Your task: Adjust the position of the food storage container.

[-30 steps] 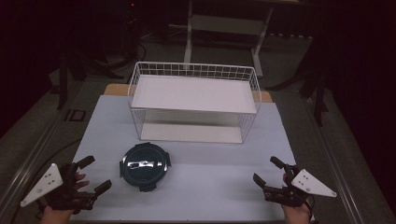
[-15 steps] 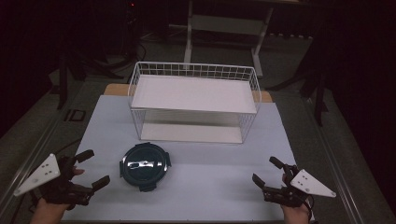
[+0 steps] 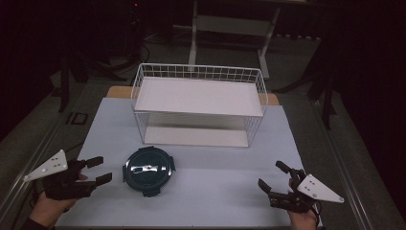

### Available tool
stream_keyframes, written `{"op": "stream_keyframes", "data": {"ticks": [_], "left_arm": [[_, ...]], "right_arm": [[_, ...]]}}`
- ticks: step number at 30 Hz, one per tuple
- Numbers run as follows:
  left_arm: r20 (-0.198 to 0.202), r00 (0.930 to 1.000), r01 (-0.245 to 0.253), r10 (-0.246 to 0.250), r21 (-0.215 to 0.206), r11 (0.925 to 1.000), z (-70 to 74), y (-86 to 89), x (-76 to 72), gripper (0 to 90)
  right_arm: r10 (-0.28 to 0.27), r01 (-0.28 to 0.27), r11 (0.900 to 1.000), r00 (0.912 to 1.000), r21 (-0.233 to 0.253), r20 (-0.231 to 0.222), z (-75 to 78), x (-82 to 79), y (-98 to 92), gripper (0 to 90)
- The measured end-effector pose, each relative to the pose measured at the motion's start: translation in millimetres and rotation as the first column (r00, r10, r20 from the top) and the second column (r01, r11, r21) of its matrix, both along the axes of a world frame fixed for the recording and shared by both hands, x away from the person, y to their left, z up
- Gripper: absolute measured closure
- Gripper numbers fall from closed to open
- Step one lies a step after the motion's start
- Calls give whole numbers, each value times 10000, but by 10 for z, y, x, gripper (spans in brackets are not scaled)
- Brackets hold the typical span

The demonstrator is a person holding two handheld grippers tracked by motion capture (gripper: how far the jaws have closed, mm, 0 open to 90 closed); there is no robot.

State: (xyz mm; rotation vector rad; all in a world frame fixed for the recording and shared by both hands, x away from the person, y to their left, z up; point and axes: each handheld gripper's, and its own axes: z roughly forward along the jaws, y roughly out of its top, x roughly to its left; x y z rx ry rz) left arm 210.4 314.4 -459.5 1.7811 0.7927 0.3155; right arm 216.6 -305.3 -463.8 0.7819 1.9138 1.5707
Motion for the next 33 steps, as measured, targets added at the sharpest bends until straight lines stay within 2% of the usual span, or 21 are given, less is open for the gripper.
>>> {"op": "stream_keyframes", "data": {"ticks": [1, 2, 4, 7, 8, 10, 12, 14, 16, 24, 27, 33], "left_arm": [[0, 10000, 0, 0, 0, 10000, 0, 0, 0, 411], [-130, 9999, -37, 39, 148, 9999, -44, 6, 17, 411], [-436, 9990, -7, 32, 574, 9984, -131, 14, 54, 545], [-656, 9978, -2, 52, 760, 9971, -179, 17, 78, 672], [-933, 9955, -80, 190, 1174, 9931, -241, 14, 122, 672], [-1265, 9913, -164, 355, 1486, 9888, -293, 0, 168, 793], [-1611, 9862, -99, 380, 1720, 9850, -348, -22, 213, 818], [-1809, 9828, -6, 378, 2015, 9795, -399, -54, 242, 892], [-1903, 9813, 133, 293, 2188, 9757, -435, -99, 253, 897], [-2111, 9775, 509, -26, 2238, 9733, -473, -213, 317, 898], [-2071, 9783, 432, 10, 2091, 9769, -464, -217, 316, 899], [-2126, 9770, 349, 138, 2235, 9741, -443, -231, 345, 899]], "right_arm": [[0, 0, 10000, 10000, 0, 0, 0, 0, 0, 137], [7, -7, 10000, 10000, -12, 7, 1, -1, 0, 136], [34, -34, 10000, 10000, -12, 9, 2, -2, 1, 137], [49, -49, 10000, 10000, -8, 6, 1, 0, 3, 137], [55, -55, 10000, 10000, -13, 0, 0, 0, 3, 137], [72, -72, 10000, 10000, -4, 1, 0, 1, 2, 137], [71, -71, 10000, 10000, 1, -4, -1, 1, 2, 137], [88, -88, 10000, 10000, -9, -11, -2, 2, 2, 137], [103, -103, 9999, 9999, 22, -15, -1, -1, 0, 137], [124, -124, 9999, 9999, 0, -21, 1, -1, 2, 137], [95, -95, 10000, 10000, -1, 8, 5, -6, -1, 137], [95, -95, 10000, 10000, -12, -7, 3, -4, 0, 137]]}}
